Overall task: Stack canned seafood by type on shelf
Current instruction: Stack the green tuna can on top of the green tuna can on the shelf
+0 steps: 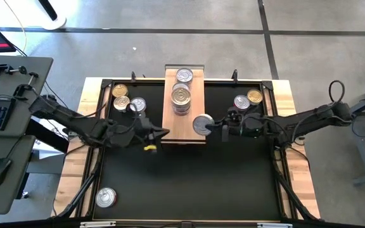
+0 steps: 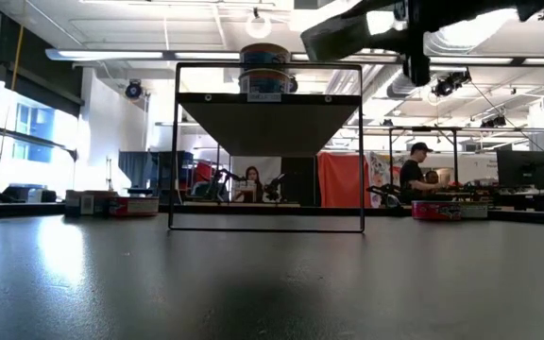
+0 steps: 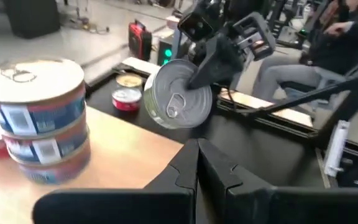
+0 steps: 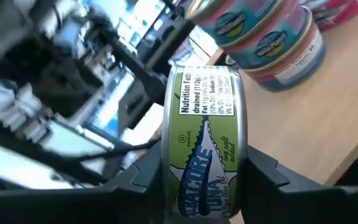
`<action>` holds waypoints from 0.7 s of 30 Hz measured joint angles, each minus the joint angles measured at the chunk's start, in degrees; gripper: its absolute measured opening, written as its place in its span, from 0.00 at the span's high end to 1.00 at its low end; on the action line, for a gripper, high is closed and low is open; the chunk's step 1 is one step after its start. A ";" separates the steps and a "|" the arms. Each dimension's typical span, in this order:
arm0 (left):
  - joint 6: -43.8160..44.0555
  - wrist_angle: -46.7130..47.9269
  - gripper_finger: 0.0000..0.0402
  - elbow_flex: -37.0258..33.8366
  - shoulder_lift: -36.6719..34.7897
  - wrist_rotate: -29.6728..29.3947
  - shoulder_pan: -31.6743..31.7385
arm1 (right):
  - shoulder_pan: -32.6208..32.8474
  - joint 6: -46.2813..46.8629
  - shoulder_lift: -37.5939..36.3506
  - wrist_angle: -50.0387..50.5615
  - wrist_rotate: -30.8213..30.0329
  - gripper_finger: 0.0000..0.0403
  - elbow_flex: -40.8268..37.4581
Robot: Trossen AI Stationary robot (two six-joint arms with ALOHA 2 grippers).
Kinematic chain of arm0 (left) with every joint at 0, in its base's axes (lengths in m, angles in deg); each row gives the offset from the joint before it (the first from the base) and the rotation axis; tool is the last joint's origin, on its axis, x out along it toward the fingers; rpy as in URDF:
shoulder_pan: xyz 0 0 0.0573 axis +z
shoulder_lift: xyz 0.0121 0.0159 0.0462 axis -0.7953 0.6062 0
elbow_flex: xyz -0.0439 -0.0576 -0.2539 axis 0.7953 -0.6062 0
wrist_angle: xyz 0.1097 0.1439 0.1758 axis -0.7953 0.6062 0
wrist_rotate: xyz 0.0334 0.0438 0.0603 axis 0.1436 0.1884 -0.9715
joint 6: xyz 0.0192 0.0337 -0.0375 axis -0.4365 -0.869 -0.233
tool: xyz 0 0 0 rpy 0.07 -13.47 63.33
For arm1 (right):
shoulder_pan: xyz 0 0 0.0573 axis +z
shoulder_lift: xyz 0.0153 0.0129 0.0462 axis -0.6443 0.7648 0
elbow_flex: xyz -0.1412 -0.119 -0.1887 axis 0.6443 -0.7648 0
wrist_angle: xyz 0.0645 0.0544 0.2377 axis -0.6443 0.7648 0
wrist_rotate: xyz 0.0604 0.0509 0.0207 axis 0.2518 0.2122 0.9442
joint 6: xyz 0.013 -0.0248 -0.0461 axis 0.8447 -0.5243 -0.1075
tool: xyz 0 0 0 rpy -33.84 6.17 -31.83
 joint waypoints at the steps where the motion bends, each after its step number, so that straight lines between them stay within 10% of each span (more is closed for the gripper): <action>1: -0.54 -1.09 1.00 0.00 0.74 0.02 0.68 | -0.72 1.92 0.47 -1.17 0.20 0.67 -0.46; 12: 7.69 -2.11 1.00 -0.02 3.45 1.17 5.50 | -6.85 6.30 6.17 -5.47 7.29 0.67 -1.46; 21: 5.60 -1.07 1.00 -0.02 2.86 3.46 3.79 | -18.59 1.09 -6.71 5.40 13.94 0.67 -1.44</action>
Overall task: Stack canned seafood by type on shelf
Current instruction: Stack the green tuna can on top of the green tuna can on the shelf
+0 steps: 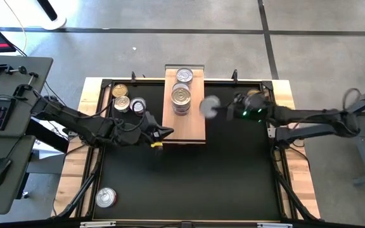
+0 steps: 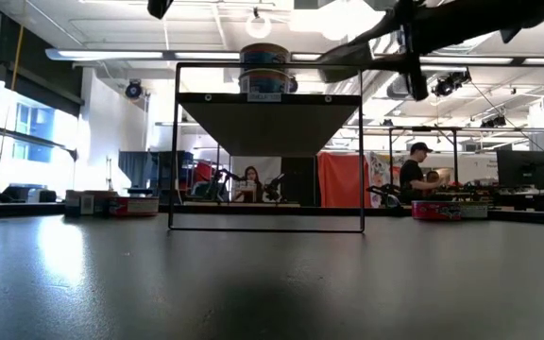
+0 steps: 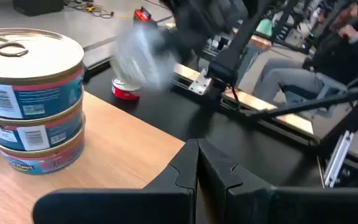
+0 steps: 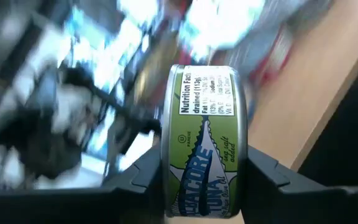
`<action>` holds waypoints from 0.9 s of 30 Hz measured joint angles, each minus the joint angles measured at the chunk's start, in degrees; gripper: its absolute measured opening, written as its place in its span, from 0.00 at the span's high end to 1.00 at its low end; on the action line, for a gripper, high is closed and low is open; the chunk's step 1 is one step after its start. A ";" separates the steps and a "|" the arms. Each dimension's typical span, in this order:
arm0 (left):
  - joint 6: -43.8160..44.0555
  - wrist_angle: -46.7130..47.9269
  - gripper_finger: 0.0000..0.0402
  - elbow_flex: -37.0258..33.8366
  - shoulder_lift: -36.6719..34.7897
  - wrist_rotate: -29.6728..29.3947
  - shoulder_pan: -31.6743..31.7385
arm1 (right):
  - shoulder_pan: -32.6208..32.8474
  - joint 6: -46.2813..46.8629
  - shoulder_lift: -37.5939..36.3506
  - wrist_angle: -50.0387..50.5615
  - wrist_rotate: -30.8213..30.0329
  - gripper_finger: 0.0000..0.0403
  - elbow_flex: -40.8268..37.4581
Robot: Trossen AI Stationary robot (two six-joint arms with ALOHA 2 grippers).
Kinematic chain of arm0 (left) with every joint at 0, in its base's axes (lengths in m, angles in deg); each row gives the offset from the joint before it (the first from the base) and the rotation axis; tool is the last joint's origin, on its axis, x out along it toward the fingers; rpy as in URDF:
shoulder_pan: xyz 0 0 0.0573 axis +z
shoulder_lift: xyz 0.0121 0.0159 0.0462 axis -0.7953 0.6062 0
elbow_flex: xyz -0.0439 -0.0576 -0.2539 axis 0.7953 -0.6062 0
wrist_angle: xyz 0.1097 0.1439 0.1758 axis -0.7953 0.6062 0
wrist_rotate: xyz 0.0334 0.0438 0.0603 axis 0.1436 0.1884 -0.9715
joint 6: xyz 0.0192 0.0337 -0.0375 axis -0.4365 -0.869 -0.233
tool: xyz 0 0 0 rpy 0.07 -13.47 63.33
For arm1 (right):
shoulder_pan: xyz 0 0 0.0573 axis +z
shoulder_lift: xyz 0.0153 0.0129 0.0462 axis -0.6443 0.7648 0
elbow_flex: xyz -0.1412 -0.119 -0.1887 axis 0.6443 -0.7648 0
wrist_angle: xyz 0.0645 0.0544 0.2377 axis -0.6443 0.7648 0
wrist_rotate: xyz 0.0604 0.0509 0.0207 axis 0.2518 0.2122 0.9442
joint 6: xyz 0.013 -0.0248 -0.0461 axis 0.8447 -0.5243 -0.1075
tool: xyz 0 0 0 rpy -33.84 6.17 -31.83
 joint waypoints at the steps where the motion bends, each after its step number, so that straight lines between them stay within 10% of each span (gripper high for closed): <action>1: -0.52 0.02 1.00 0.00 0.00 0.02 -0.04 | -2.18 -0.43 -1.27 0.10 -0.43 0.67 0.06; 16: -1.71 0.19 1.00 0.00 -2.82 4.77 0.84 | -25.57 -7.19 28.35 3.38 16.20 0.67 26.76; 27: 1.27 0.15 1.00 0.00 -3.50 4.08 -4.02 | -28.90 -6.89 47.48 11.83 27.65 0.67 48.80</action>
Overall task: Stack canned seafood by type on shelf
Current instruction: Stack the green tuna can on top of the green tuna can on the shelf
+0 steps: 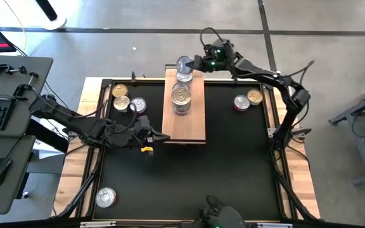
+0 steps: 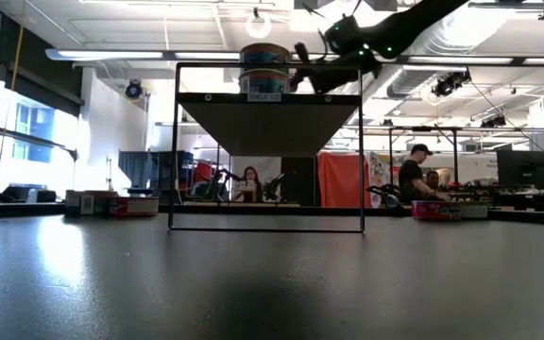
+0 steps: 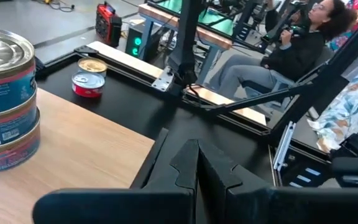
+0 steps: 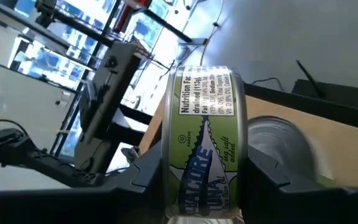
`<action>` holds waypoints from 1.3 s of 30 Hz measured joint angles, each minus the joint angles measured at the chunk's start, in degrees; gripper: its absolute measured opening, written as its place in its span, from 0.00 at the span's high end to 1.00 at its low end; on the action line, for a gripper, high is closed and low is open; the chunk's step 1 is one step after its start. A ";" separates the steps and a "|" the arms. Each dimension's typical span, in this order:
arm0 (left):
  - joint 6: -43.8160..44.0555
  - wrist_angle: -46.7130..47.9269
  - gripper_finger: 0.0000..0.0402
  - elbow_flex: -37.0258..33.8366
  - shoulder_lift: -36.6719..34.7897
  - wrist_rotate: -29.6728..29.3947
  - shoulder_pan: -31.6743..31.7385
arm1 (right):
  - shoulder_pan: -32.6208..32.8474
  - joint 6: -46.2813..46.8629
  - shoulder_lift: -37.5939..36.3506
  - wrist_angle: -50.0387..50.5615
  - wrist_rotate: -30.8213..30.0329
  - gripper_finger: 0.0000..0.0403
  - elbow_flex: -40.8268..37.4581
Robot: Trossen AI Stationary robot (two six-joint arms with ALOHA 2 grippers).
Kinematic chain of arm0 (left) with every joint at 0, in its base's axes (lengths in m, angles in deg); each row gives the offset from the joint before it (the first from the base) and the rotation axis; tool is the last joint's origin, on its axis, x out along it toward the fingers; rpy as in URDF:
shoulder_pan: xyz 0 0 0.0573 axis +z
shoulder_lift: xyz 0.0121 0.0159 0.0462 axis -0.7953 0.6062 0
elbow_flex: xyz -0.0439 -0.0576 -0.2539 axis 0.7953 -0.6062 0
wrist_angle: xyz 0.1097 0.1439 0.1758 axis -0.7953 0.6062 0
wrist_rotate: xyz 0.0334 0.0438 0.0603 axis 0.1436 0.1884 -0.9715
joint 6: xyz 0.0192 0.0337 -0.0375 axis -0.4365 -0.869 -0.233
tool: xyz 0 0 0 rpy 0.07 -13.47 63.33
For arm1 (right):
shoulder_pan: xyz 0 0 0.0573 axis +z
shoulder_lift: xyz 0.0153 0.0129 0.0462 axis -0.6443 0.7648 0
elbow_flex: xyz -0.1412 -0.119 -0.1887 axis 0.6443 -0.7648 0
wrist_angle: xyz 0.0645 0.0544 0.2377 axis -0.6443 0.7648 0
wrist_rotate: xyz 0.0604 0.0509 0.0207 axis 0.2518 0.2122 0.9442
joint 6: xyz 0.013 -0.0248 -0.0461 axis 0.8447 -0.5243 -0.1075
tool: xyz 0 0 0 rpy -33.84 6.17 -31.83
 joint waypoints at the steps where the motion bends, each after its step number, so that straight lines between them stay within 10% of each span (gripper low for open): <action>1: 0.00 0.01 1.00 0.00 0.00 -0.58 -0.29 | 0.28 -0.14 0.77 0.19 -0.05 0.67 1.09; 39: 2.51 0.83 1.00 0.00 0.00 -2.75 -1.82 | 2.92 4.13 3.07 5.99 -6.87 0.66 2.46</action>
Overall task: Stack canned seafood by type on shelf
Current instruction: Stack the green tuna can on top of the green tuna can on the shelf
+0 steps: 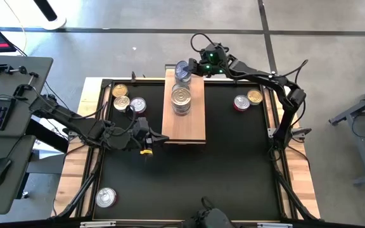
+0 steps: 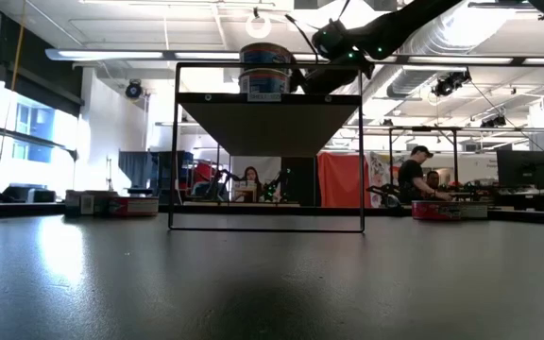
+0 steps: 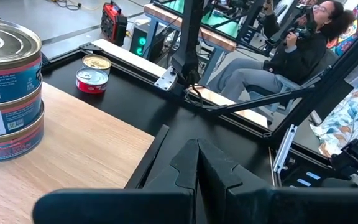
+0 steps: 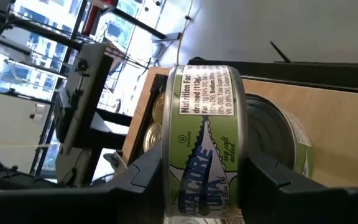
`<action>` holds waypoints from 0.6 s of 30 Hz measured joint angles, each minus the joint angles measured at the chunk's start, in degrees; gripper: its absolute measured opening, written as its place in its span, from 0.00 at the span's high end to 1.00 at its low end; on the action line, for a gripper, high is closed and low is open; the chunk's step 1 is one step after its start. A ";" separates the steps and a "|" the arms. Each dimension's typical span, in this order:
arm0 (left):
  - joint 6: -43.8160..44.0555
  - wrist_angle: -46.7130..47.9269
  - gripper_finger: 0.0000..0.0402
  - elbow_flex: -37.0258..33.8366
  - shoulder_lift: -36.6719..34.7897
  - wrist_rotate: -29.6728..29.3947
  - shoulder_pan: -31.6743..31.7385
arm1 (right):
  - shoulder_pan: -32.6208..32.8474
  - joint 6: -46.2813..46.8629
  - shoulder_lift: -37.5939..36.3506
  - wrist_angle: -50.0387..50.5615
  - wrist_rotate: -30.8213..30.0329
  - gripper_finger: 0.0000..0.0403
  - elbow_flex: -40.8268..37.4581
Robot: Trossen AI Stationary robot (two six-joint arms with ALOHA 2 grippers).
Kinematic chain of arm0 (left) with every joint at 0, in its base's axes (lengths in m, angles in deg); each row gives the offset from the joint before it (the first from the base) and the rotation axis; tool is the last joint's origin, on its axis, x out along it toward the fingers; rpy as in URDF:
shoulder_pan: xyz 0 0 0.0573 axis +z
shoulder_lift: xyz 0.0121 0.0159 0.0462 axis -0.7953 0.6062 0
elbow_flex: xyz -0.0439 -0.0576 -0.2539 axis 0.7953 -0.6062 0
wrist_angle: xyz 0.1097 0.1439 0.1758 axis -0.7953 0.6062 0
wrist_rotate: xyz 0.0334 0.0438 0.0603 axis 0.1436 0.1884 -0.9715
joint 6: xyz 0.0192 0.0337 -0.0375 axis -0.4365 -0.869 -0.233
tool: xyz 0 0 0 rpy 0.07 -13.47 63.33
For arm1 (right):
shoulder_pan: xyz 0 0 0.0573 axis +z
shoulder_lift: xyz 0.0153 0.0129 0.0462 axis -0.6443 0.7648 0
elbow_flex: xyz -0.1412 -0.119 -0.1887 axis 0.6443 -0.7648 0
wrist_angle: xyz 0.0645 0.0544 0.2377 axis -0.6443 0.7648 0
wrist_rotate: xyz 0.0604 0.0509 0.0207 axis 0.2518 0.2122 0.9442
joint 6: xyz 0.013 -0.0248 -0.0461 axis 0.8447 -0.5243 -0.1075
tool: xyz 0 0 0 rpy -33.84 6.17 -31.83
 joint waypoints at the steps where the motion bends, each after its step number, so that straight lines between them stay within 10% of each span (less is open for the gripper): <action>1: 0.02 0.00 1.00 0.00 0.00 0.02 0.00 | 0.16 -0.02 0.00 0.13 -0.44 0.66 0.02; 18: -0.02 0.00 1.00 0.00 0.00 0.09 -0.04 | 1.23 -2.92 0.24 1.68 -2.47 0.62 0.00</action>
